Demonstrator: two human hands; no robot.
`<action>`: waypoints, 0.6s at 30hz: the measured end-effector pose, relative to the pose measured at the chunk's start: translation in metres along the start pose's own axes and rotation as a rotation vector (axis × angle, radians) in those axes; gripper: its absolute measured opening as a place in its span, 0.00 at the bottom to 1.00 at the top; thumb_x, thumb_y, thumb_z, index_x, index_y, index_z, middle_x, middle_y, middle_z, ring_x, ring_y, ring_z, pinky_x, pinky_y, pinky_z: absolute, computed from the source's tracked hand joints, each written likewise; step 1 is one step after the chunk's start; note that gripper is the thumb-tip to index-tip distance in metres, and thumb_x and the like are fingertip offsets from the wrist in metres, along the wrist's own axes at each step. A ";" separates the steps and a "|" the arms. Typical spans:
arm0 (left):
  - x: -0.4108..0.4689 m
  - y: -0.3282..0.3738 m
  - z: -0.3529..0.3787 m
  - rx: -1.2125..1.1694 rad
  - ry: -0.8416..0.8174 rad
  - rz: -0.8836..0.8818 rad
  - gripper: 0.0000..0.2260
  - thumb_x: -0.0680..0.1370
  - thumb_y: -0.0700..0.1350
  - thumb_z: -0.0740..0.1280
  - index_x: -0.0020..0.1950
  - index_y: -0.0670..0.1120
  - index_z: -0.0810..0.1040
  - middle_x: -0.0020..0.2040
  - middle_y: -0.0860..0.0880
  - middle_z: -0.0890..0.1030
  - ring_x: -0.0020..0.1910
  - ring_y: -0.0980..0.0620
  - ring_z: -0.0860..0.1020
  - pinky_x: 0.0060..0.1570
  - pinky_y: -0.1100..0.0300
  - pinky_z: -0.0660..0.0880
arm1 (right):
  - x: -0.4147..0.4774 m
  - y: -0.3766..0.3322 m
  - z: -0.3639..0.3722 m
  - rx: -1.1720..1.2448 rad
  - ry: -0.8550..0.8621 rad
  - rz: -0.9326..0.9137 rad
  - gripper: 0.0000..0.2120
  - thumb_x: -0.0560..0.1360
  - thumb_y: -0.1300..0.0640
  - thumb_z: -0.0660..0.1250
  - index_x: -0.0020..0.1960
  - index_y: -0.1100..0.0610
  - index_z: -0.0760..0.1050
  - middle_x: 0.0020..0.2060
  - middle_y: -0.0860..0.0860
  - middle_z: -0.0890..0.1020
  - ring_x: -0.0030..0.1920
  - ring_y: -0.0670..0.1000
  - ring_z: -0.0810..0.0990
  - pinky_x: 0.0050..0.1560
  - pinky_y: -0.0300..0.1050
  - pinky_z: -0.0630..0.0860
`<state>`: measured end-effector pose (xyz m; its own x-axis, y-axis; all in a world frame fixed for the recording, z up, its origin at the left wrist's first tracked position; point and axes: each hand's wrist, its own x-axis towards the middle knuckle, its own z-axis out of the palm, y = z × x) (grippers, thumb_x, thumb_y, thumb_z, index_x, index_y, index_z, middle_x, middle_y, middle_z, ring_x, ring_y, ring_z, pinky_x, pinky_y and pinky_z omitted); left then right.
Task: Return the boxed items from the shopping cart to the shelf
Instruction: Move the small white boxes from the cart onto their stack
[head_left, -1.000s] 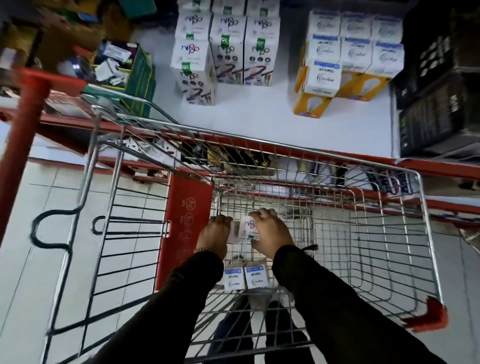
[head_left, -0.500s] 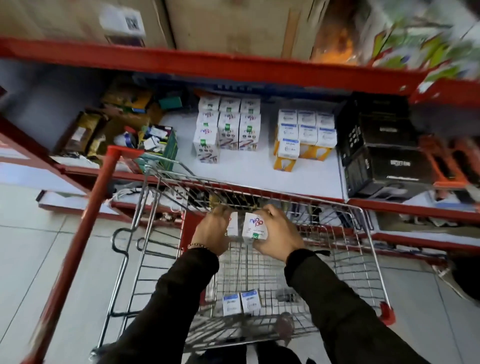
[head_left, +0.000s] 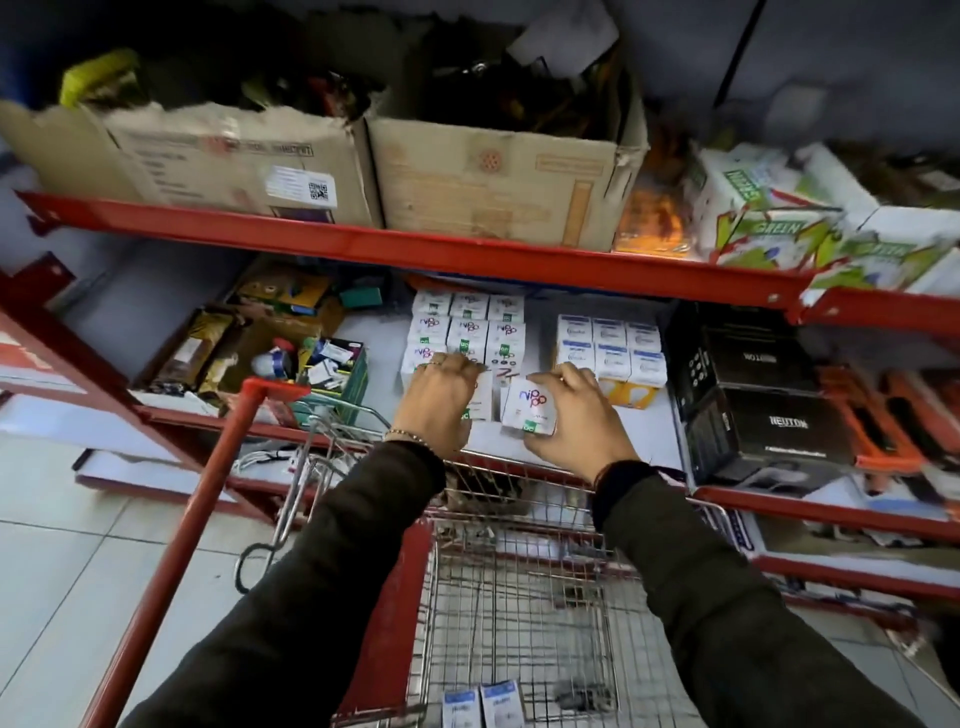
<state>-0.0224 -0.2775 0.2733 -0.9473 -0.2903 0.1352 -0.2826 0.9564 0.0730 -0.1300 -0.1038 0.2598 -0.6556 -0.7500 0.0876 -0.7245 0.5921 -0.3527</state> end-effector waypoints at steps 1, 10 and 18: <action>0.010 0.000 0.003 0.019 -0.014 -0.001 0.28 0.70 0.38 0.71 0.70 0.47 0.72 0.63 0.47 0.77 0.61 0.46 0.75 0.64 0.53 0.73 | 0.009 0.003 0.001 -0.008 -0.019 0.005 0.35 0.67 0.46 0.75 0.72 0.53 0.70 0.61 0.50 0.72 0.64 0.53 0.70 0.61 0.49 0.75; 0.066 -0.003 0.057 0.183 -0.202 -0.039 0.21 0.73 0.34 0.66 0.65 0.44 0.72 0.61 0.44 0.78 0.61 0.45 0.76 0.67 0.50 0.71 | 0.074 0.015 0.044 -0.108 -0.196 0.071 0.33 0.71 0.57 0.74 0.73 0.56 0.68 0.66 0.53 0.72 0.63 0.57 0.76 0.59 0.48 0.78; 0.089 -0.015 0.073 0.155 -0.232 -0.054 0.23 0.73 0.34 0.65 0.68 0.45 0.71 0.59 0.45 0.79 0.59 0.45 0.78 0.67 0.51 0.72 | 0.102 0.018 0.066 -0.108 -0.176 0.048 0.27 0.72 0.59 0.74 0.69 0.59 0.72 0.67 0.55 0.75 0.61 0.57 0.80 0.60 0.50 0.79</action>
<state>-0.1135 -0.3153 0.2123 -0.9342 -0.3435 -0.0960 -0.3367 0.9382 -0.0803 -0.1956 -0.1893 0.2015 -0.6491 -0.7548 -0.0945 -0.7184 0.6491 -0.2501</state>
